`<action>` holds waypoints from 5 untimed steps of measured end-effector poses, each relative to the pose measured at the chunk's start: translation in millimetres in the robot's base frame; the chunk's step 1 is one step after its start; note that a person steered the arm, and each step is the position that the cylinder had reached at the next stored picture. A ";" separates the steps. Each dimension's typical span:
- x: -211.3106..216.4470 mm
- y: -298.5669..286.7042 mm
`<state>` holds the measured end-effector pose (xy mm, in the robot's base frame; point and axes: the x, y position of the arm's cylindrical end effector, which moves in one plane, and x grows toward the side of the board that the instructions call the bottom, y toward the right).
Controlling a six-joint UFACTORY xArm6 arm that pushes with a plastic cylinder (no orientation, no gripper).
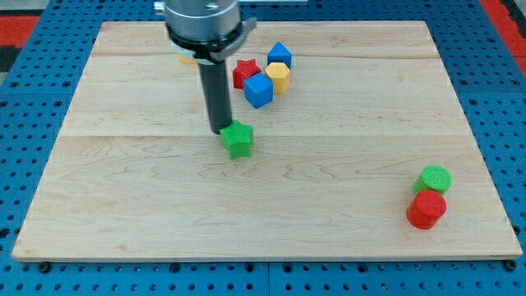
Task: Move green star towards red circle
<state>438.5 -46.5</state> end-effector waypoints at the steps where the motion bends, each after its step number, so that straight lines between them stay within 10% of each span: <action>1: 33.9 51.2; 5: 63.0 19.8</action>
<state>501.5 -26.6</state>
